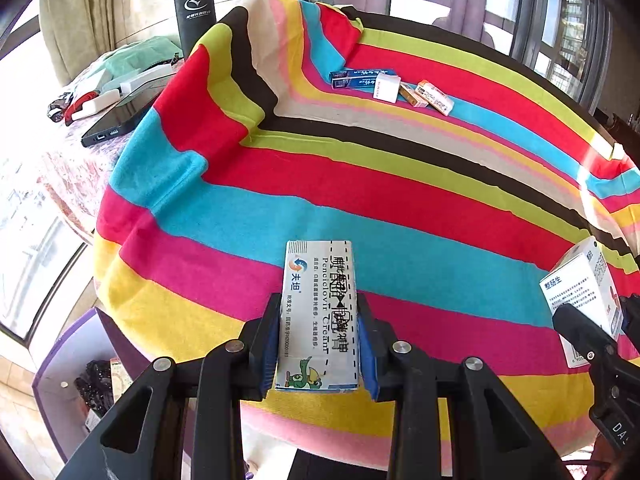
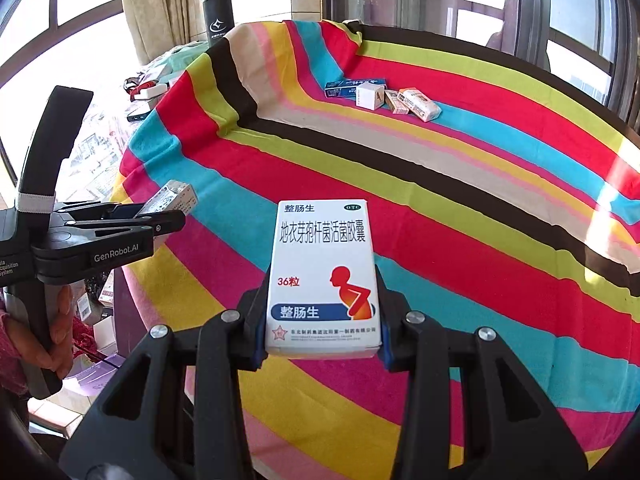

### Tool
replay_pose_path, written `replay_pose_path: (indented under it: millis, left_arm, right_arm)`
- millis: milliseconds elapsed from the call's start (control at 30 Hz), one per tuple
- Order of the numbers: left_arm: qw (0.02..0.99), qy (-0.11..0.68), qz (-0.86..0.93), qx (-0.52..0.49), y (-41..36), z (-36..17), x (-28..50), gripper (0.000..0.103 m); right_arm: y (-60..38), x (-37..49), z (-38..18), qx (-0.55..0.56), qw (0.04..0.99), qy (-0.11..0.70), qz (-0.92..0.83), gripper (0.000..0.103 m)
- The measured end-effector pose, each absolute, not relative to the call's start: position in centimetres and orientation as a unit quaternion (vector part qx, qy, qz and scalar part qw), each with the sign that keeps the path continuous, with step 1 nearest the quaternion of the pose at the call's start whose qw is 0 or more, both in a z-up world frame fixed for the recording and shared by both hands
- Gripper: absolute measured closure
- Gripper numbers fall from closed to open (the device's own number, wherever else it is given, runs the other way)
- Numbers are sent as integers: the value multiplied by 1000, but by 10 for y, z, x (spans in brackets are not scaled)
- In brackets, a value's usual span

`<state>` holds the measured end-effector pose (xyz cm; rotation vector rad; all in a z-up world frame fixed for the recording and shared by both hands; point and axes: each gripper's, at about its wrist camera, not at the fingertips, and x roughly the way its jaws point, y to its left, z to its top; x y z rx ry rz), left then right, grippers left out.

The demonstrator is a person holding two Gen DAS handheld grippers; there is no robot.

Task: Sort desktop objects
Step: 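Carry the probiotic box and white-green box with both tools toward the purple-rimmed box, then open the right tool over the purple-rimmed box while the left tool releases its box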

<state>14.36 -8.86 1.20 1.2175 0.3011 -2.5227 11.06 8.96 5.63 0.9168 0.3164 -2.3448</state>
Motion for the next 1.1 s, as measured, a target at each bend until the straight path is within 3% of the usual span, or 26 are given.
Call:
replay_pose_path:
  millis: [800,1100]
  left_arm:
    - [315,218,-824,417,-241,-34,259,69]
    - [367,257,-787,425,-277,-62,303,69]
  right_arm:
    - [-110,191,34,323,481,275,-767,59]
    - [-164,231,0,343,543,316,-698,59]
